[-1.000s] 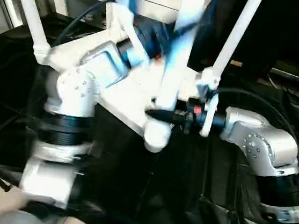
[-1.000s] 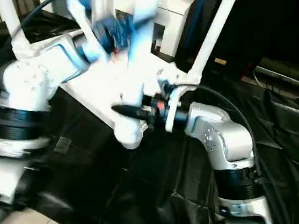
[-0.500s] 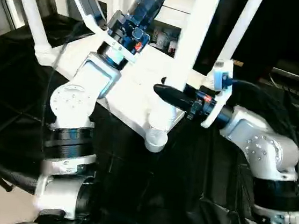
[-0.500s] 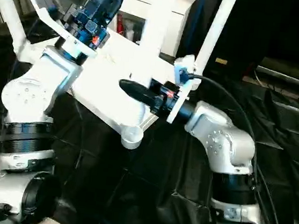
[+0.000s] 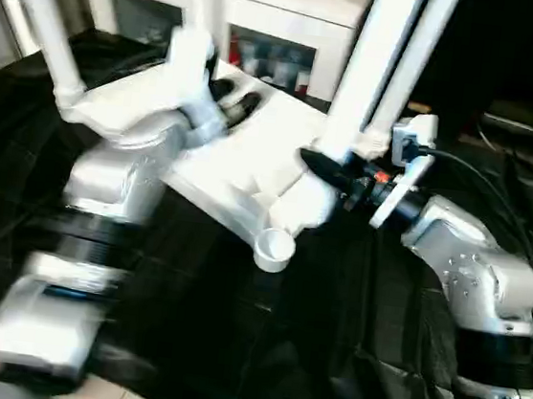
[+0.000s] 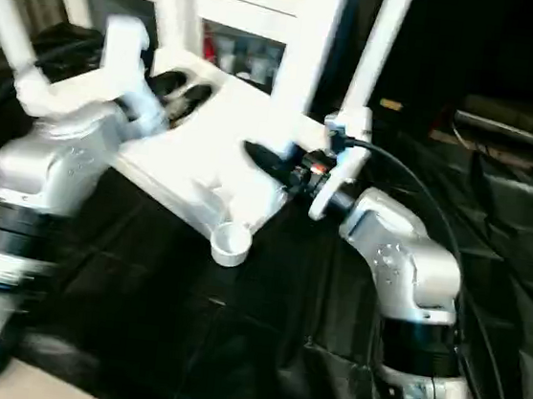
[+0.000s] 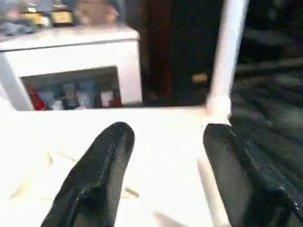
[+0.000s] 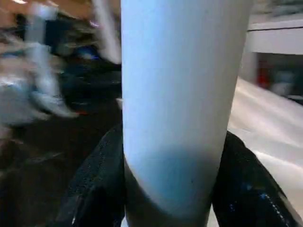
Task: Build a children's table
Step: Pick table leg
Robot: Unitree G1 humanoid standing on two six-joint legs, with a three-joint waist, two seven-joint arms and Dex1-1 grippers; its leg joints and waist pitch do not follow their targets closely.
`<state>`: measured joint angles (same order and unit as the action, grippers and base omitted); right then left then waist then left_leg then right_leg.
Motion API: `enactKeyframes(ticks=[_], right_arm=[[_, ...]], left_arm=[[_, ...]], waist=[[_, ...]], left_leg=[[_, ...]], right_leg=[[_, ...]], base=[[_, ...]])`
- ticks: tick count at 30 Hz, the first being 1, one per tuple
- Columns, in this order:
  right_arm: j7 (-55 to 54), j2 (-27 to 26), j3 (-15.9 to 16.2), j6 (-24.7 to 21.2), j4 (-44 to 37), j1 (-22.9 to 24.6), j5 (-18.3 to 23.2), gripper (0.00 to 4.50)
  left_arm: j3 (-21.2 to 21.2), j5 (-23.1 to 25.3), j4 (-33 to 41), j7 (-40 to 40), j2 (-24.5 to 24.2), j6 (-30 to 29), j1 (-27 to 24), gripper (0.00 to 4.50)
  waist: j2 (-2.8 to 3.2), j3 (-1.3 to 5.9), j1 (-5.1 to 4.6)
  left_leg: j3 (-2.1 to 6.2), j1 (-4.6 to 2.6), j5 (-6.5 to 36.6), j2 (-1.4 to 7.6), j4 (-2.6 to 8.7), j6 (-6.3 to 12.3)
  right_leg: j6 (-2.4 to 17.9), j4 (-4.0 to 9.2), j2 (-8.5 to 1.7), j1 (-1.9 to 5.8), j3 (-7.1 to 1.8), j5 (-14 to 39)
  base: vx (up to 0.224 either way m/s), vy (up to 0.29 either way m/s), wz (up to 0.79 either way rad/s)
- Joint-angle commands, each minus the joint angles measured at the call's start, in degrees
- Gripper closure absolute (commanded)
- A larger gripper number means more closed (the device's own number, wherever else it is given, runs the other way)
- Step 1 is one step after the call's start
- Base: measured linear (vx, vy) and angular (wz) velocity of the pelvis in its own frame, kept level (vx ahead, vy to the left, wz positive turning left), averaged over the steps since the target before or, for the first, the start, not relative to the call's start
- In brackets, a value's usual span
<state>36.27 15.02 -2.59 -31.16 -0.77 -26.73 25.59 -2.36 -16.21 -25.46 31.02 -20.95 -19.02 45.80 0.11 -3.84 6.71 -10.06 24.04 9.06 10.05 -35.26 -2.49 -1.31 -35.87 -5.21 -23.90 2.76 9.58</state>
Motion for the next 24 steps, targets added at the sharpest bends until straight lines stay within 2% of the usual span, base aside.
enactKeyframes(ticks=[1, 2, 3, 4, 5, 7, 8, 10, 11, 12, 13, 15, 18, 19, 21, 23, 24], right_arm=[[-0.26, -0.02, 2.14, 2.06, -2.55, 0.43, -2.02, 2.63], [-0.01, 0.06, 3.82, 2.66, -3.81, 1.97, -3.13, 2.63], [-0.01, 0.06, 3.82, 2.66, -3.81, 1.97, -3.13, 2.63], [-0.22, -0.14, 4.14, 2.42, -4.03, 2.3, -3.24, 2.63], [-0.42, -0.09, 4.48, 2.44, -3.77, 2.43, -3.68, 2.63], [-0.69, 0.02, 4.67, 2.51, -3.5, 2.46, -4.12, 2.63], [-1.07, 0.26, 5.21, 3.07, -2.89, 2.51, -4.97, 2.63], [-1.29, 0.31, 5.64, 3.62, -2.42, 2.52, -5.5, 2.63], [-1.32, 0.29, 5.9, 4.27, -2.15, 2.59, -5.98, 2.63], [-1.32, 0.29, 5.9, 4.27, -2.15, 2.59, -5.98, 2.63], [-1.28, 0.2, 6.05, 4.9, -1.94, 2.67, -6.39, 2.63], [-1.2, 0.2, 6.19, 5.25, -1.84, 2.71, -6.69, 2.63], [-1.18, 0.37, 6.47, 5.47, -1.72, 2.66, -6.93, 2.63], [-1.18, 0.43, 6.56, 5.63, -1.48, 2.59, -7.03, 2.63], [-1.18, 0.43, 6.56, 5.63, -1.48, 2.59, -7.03, 2.63], [-1.15, 0.41, 6.42, 6.47, -0.47, 2.26, -7.54, 2.63], [-1.15, 0.41, 6.42, 6.47, -0.47, 2.26, -7.54, 2.63]], left_arm=[[-0.68, 0.25, -0.2, 2.43, 0.41, 0.63, 1.85, 1.62], [0.01, 0.06, -2.19, 0.96, 1.85, 0.29, 5.1, 1.62], [0.01, 0.06, -2.19, 0.96, 1.85, 0.29, 5.1, 1.62], [-0.39, 0.37, -2.39, 0.51, 2.67, 0.58, 6.4, 1.62], [-0.56, -0.75, -0.69, 0.87, 4.29, -0.34, 7.21, 1.62], [-0.71, -2.08, 1.04, 1.22, 5.96, -1.21, 7.75, 1.62], [-2.56, -5.14, 5.89, 2.81, 9.06, -2.72, 7.51, 1.62], [-4.16, -6.98, 9.08, 3.86, 10.67, -3.48, 6.95, 1.62], [-4.45, -8.15, 11.08, 5.28, 11.73, -4.27, 6.51, 1.62], [-4.45, -8.15, 11.08, 5.28, 11.73, -4.27, 6.51, 1.62], [-4.07, -9.25, 12.25, 6.58, 12.81, -5.16, 6.36, 1.62], [-3.7, -9.66, 12.44, 7.15, 13.45, -5.56, 6.45, 1.62], [-3.43, -9.12, 12.47, 7.22, 13.62, -5.71, 6.48, 1.62], [-3.45, -8.18, 11.97, 6.62, 13.25, -5.46, 6.39, 1.62], [-3.45, -8.18, 11.97, 6.62, 13.25, -5.46, 6.39, 1.62], [-2.97, -2.88, 6.82, 2.22, 10.02, -2.43, 6.89, 1.62], [-2.97, -2.88, 6.82, 2.22, 10.02, -2.43, 6.89, 1.62]], waist=[[1.14, 5.08, -0.05], [1.27, 5.09, -0.23], [1.31, 5.14, 0.17], [1.16, 4.98, -0.01], [1.38, 4.96, 0.13], [1.18, 4.76, 0.13], [0.81, 4.64, 0.08], [0.67, 4.76, 0.2], [0.62, 4.69, 0.14], [0.51, 4.69, 0.02], [0.27, 4.63, -0.3], [0.24, 4.52, -0.6], [0.19, 4.45, -0.92], [0.09, 4.39, -1.07], [0.34, 4.37, -1.07], [0.22, 4.43, -1.13], [0.21, 4.37, -1.3]], left_leg=[[0.98, -2.71, 15.95, 2.31, 4.9, -5.75], [1.18, -2.37, 16.2, 2.33, 5.0, -5.24], [0.98, -2.88, 17.18, 2.37, 4.79, -4.94], [1.07, -2.59, 17.53, 2.35, 4.9, -4.72], [1.18, -2.46, 17.87, 2.4, 5.0, -4.51], [1.15, -2.48, 18.58, 2.56, 4.98, -4.29], [1.06, -2.25, 18.37, 2.54, 4.99, -3.83], [0.89, -2.15, 16.99, 2.53, 4.77, -3.01], [0.88, -1.84, 16.28, 2.4, 4.74, -2.42], [0.82, -1.81, 16.16, 2.36, 4.71, -2.13], [0.85, -1.55, 15.66, 2.17, 4.65, -1.54], [0.82, -1.69, 16.43, 2.14, 4.61, -1.43], [0.96, -1.76, 17.4, 2.21, 4.71, -1.54], [0.97, -1.97, 18.37, 2.27, 4.79, -1.66], [1.04, -2.1, 19.01, 2.33, 4.84, -1.89], [1.15, -2.0, 18.97, 2.31, 4.9, -1.97], [1.13, -1.9, 19.21, 2.14, 4.93, -2.13]], right_leg=[[9.36, 4.03, -2.63, 1.91, -1.83, 9.75], [10.91, 3.59, -2.7, 2.4, -1.77, 8.37], [11.28, 3.81, -2.69, 2.01, -1.76, 8.65], [11.64, 3.81, -2.79, 2.26, -1.81, 8.82], [12.04, 3.78, -2.97, 2.48, -1.77, 9.52], [12.68, 4.0, -3.17, 2.46, -1.81, 10.72], [13.15, 3.98, -3.36, 2.69, -1.85, 11.3], [13.37, 4.1, -3.45, 2.72, -1.94, 11.71], [13.1, 4.13, -3.27, 2.82, -1.91, 11.95], [12.9, 4.23, -3.24, 2.85, -1.93, 12.26], [12.06, 4.36, -3.2, 3.07, -1.86, 14.09], [11.2, 4.8, -3.11, 2.75, -1.8, 17.39], [10.15, 5.12, -2.96, 2.65, -1.78, 19.64], [9.87, 5.24, -2.85, 2.39, -1.77, 20.59], [9.8, 5.25, -2.87, 2.26, -1.76, 21.11], [9.43, 5.19, -2.81, 2.29, -1.73, 20.59], [8.48, 5.27, -2.71, 2.35, -1.74, 21.08]], base=[[0.0, 0.0, 0.0], [0.0, 0.0, 0.0], [0.0, 0.0, 0.0], [0.0, 0.0, 0.0], [0.0, 0.0, 0.0], [0.0, 0.0, 0.0], [0.0, 0.0, 0.0], [0.0, 0.0, 0.0], [0.0, 0.0, 0.0], [0.0, 0.0, 0.0], [0.0, 0.0, 0.0], [0.0, 0.0, 0.0], [0.0, 0.0, 0.0], [0.0, 0.0, 0.0], [0.0, 0.0, 0.0], [0.0, 0.0, 0.0], [0.0, 0.0, 0.0]])
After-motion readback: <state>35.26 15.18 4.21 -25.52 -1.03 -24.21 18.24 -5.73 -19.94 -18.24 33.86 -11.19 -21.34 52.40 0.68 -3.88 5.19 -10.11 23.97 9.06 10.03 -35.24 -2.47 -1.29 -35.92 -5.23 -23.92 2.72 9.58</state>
